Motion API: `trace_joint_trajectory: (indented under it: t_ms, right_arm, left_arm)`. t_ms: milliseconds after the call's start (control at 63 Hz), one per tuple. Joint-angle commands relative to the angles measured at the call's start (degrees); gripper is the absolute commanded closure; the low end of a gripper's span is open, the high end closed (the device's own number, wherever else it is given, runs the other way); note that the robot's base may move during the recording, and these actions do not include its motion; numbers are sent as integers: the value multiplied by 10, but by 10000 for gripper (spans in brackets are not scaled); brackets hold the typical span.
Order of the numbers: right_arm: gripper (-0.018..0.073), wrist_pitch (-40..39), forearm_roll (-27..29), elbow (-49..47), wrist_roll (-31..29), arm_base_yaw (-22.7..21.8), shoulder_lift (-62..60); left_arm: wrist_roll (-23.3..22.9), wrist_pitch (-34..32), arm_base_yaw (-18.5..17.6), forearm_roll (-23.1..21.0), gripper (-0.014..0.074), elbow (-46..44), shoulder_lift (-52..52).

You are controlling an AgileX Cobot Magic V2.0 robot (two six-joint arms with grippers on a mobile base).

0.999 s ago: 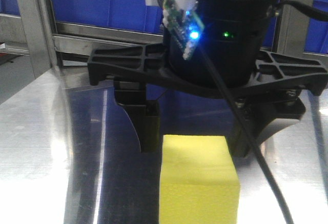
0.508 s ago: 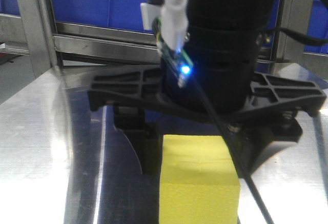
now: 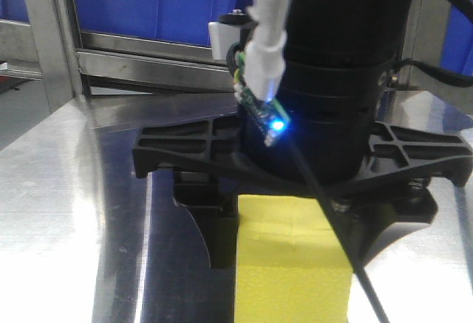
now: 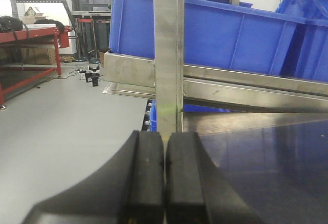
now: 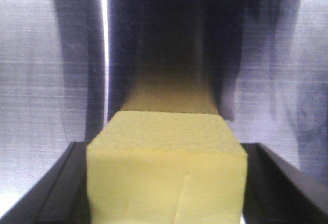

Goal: Place yellow foam block on left shelf second layer
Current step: 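Close the right gripper fingers around the yellow foam block, then lift the yellow foam block off the table with the right gripper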

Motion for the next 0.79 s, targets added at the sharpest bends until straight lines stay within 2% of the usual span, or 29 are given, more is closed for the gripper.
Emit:
trace_joint_trajectory:
  t_ms: [0,79,428,571,682,777]
  right_arm:
    - [80,-6,-7,-11,-2,0,-22]
    - [109,-6,-7,-11,-2,0,-22]
    - [109,-5,-14,-11,-6,0,-31]
    - [109,-3,-14,-10,-60,-13,-56]
    - [109,-2,-14,-2,-100,-40,-80]
    - [109,-1,-11,15,-159,-63,-101]
  left_arm:
    - [-2,-46,1,-3,472,14,-11]
    - [-2,-46,1,-3,472,14,-11]
    - [-2,-46,1,-3,472,14,-11]
    - [-2,-46,1,-3,472,14,-11]
    - [-2,-46,1,-3,472,14,-11]
    - [-2,-46,1,-3,472,14,-11]
